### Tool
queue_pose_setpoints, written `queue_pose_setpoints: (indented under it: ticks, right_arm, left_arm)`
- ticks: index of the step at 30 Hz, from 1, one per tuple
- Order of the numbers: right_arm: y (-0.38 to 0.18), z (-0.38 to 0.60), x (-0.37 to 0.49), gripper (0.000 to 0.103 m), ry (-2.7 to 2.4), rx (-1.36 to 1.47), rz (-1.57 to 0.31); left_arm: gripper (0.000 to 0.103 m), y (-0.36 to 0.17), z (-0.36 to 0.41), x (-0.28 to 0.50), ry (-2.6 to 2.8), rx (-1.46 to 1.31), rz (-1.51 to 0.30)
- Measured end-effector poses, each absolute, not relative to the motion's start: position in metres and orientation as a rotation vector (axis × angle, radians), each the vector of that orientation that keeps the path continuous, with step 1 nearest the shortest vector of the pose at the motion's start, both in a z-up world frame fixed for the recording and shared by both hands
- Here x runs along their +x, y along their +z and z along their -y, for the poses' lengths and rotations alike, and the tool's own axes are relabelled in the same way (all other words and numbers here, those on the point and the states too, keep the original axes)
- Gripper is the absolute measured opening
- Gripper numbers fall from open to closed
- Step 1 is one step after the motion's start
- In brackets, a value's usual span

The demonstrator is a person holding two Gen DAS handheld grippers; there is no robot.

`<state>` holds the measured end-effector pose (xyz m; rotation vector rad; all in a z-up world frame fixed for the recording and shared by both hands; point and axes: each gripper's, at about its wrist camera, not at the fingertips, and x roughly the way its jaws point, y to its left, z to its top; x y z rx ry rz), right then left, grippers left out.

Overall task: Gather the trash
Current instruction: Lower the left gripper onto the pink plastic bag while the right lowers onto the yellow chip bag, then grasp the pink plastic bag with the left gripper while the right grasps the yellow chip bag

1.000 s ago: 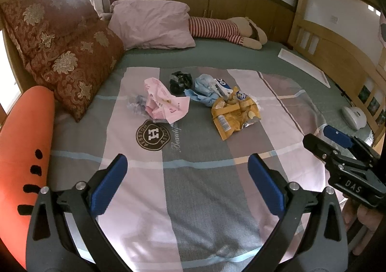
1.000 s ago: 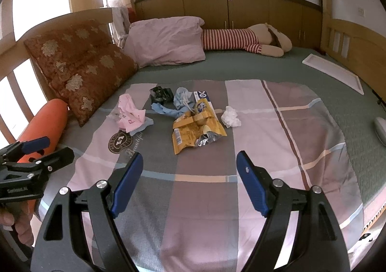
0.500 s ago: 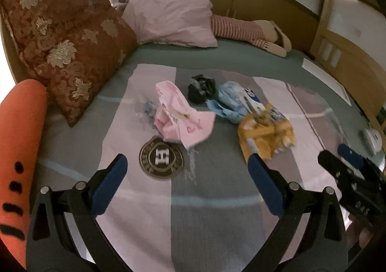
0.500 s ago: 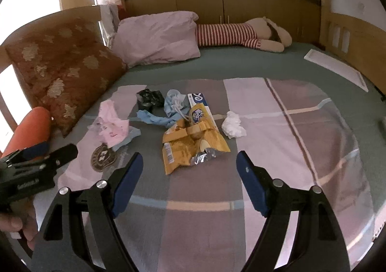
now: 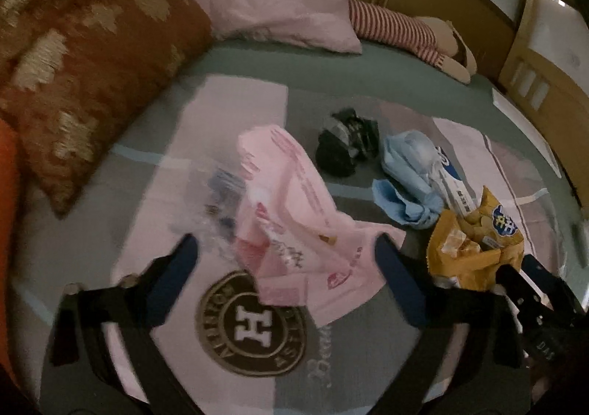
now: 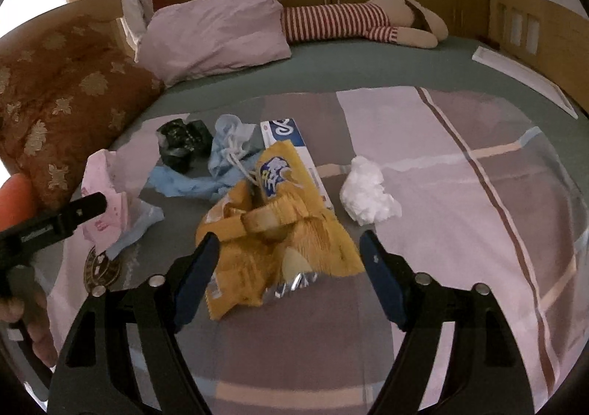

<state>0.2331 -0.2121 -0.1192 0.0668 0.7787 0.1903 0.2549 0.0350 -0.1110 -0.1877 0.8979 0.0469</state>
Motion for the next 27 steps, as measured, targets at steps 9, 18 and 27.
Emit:
queue_pose_setpoints:
  ticks: [9,18,27]
  right_arm:
    - [-0.097,0.213,0.221,0.010,0.249,0.074,-0.819]
    - [-0.010,0.262,0.151,0.008,0.264,0.152,-0.670]
    - [0.011,0.307,0.052,0.008,0.223,0.192,-0.581]
  left_arm:
    - [0.013,-0.114,-0.019,0.234,-0.015,-0.112,-0.954]
    - [0.013,-0.024,-0.023,0.138,-0.065,-0.136,-0.833]
    - [0.013,0.032,-0.024,0.046,-0.150,-0.176,-0.678]
